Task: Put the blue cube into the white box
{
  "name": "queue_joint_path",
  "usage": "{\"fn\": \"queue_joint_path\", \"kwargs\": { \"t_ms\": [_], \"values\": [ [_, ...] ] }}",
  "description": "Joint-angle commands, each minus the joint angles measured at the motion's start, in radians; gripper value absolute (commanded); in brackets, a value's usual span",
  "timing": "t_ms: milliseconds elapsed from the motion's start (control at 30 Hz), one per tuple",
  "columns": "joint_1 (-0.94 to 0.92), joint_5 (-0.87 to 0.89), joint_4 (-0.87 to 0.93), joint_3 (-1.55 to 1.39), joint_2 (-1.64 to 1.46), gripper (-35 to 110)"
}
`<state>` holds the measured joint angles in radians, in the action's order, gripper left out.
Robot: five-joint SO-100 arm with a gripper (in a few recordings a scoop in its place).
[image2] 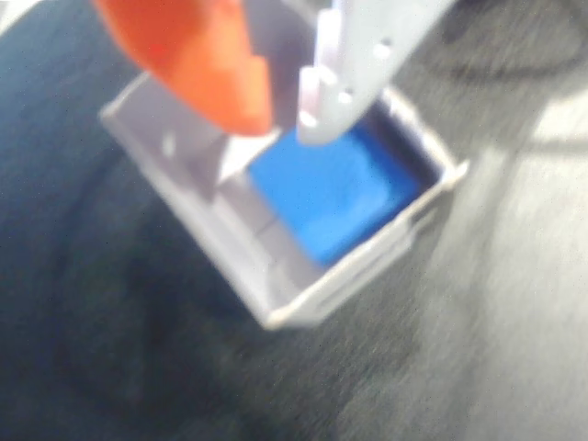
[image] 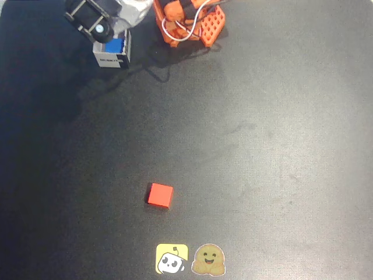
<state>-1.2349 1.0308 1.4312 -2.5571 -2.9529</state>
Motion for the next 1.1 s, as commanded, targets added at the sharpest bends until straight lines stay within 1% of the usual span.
{"fn": "queue_joint_path", "kwargs": {
  "t_ms": [0, 167, 267, 500, 700, 800, 867, 967, 1067],
  "values": [
    [0.046, -0.014, -0.075, 0.015, 0.029, 0],
    [0.216, 0.018, -0.176, 0.026, 0.060, 0],
    [0.354, 0.100, -0.210, 0.026, 0.063, 0],
    [0.701, 0.314, -0.215, 0.046, 0.037, 0],
    [0.942, 0.420, -0.189, 0.044, -0.021, 0],
    [1.035, 0.423, -0.190, 0.037, -0.048, 0],
    [1.083, 0.446, -0.161, 0.038, -0.055, 0],
    [1.134, 0.449, -0.132, 0.031, -0.097, 0],
    [1.164, 0.443, -0.081, 0.005, -0.206, 0]
  ]
}}
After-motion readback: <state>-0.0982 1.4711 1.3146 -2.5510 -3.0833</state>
